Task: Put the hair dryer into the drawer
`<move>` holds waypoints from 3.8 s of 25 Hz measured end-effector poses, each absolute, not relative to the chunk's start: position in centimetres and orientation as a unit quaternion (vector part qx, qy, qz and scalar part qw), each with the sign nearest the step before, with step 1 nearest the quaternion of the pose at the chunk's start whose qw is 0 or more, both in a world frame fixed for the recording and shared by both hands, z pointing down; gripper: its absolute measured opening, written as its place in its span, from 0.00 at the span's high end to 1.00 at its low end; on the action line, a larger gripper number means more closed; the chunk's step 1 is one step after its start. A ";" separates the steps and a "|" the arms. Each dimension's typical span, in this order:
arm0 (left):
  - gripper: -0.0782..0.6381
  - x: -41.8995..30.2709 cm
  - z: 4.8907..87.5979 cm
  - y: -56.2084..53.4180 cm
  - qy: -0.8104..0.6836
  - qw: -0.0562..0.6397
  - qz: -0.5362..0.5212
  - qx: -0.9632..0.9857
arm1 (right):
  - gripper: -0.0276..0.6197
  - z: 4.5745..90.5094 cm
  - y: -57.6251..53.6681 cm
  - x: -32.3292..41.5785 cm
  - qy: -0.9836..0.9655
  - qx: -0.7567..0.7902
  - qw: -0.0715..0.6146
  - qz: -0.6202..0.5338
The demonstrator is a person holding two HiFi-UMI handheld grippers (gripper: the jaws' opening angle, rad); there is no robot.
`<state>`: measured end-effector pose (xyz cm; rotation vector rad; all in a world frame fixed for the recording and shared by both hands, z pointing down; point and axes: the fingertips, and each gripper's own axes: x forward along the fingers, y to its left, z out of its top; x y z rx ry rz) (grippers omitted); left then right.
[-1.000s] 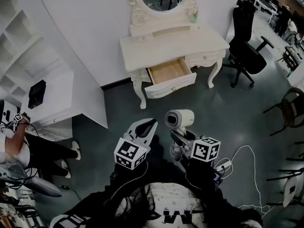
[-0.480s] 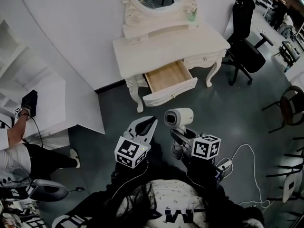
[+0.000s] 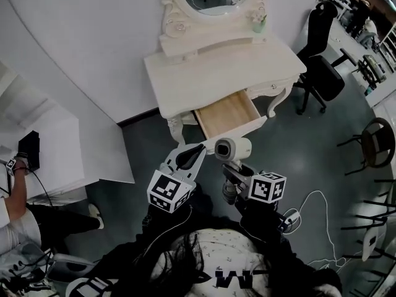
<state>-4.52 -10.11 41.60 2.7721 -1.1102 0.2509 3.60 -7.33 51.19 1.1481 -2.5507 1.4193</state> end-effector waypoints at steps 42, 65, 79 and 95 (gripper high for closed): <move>0.89 -8.5 45.2 -24.4 -0.426 0.132 0.101 0.890 | 0.63 60.7 -25.0 2.6 -0.817 0.262 0.254 0.446; 0.89 -8.6 45.9 -27.0 -0.556 0.148 0.111 0.810 | 0.63 70.1 -29.0 4.6 -0.771 -0.008 0.488 0.410; 0.89 -9.6 46.5 -24.3 -0.616 0.162 0.111 0.763 | 0.63 75.1 -31.2 4.8 -0.743 -0.018 0.576 0.341; 0.89 -11.1 46.5 -21.5 -0.653 0.163 0.116 0.730 | 0.63 79.0 -34.7 5.9 -0.746 0.061 0.609 0.262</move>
